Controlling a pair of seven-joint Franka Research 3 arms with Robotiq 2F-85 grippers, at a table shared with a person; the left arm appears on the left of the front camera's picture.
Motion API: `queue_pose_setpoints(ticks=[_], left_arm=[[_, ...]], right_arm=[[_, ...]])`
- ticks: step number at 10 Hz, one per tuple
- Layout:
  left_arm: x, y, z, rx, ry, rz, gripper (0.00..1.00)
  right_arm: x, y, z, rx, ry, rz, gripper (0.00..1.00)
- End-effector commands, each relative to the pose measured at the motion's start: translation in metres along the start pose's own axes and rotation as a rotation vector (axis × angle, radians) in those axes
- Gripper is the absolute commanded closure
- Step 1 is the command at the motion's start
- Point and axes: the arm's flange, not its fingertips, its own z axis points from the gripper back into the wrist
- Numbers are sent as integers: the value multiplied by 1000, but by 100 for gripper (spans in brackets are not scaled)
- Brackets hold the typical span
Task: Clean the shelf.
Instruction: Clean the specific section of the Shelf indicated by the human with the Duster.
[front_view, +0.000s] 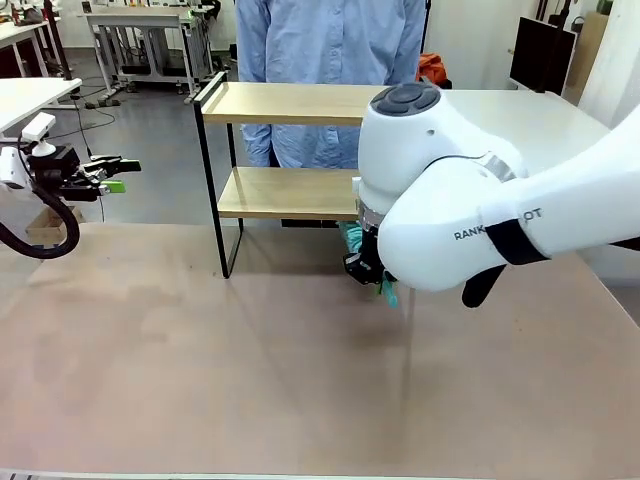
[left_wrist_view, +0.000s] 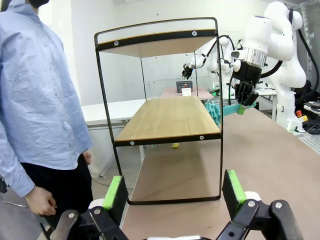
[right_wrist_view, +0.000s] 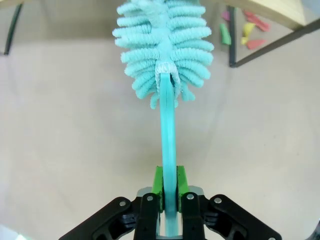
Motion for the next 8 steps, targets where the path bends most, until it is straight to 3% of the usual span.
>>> queue_pose_setpoints(ticks=[1, 4, 8], left_arm=[[4, -2, -2, 6, -2, -15, 0], [4, -2, -2, 6, -2, -15, 0], [4, -2, -2, 6, -2, -15, 0]], right_arm=[[-20, -28, 19, 115, 37, 139, 87], [-25, -47, 39, 237, 165, 331, 87], [-48, -84, 97, 285, 325, 535, 87]])
